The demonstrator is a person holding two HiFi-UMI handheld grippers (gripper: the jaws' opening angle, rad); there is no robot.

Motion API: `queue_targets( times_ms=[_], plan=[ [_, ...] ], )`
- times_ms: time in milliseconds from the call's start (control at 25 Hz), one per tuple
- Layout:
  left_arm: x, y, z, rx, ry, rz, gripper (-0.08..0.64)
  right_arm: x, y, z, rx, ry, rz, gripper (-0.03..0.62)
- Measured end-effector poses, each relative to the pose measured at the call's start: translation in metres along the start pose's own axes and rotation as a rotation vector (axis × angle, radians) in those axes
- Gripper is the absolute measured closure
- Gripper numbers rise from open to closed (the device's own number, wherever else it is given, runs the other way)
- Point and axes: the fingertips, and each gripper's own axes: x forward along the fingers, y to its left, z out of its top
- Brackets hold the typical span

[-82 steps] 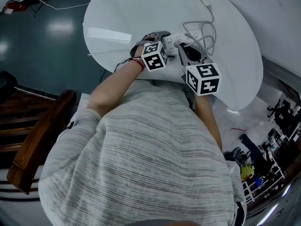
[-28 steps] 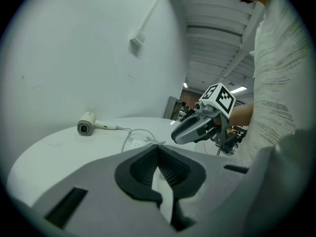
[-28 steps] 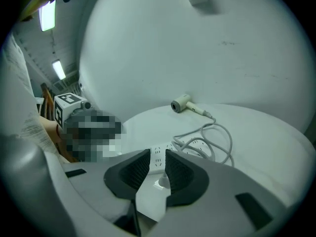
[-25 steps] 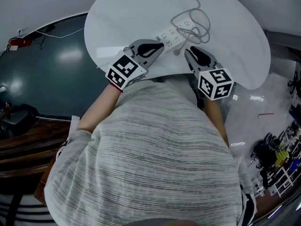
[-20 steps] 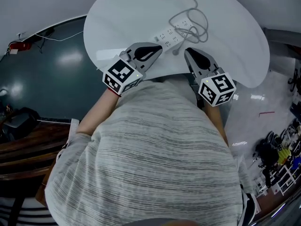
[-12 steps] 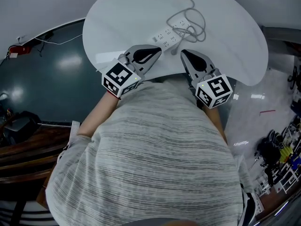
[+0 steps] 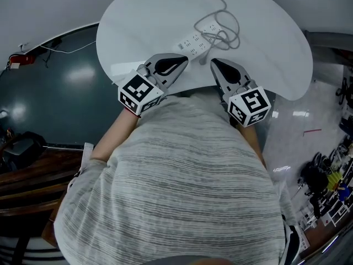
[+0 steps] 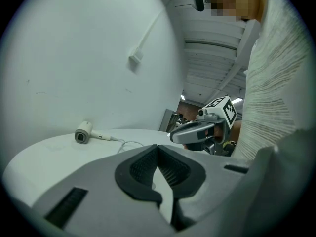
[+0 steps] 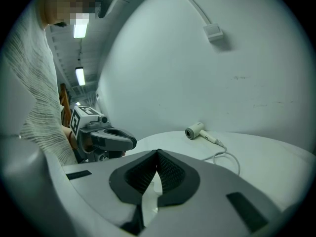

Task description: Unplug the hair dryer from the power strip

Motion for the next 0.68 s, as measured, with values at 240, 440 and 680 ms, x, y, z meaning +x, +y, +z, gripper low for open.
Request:
queue_targets(
  times_ms=[240, 440, 680],
  plan=[
    [-0.0007, 0.0045, -0.0008, -0.011, 0.0, 0.012, 0.552, 0.0031, 0.0001, -0.0014, -0.006, 0.021, 0.02, 0.568],
    [-0.0053, 0.0049, -0.0028, -0.017, -0.009, 0.015, 0.553, 0.0048, 0.0038, -0.003, -0.013, 0.033, 0.024, 0.568],
    [-0.0037, 0.0075, -0.0045, -0.021, -0.008, 0.015, 0.552, 0.0063, 0.0024, -0.0024, -0.019, 0.04, 0.03, 0.568]
  ],
)
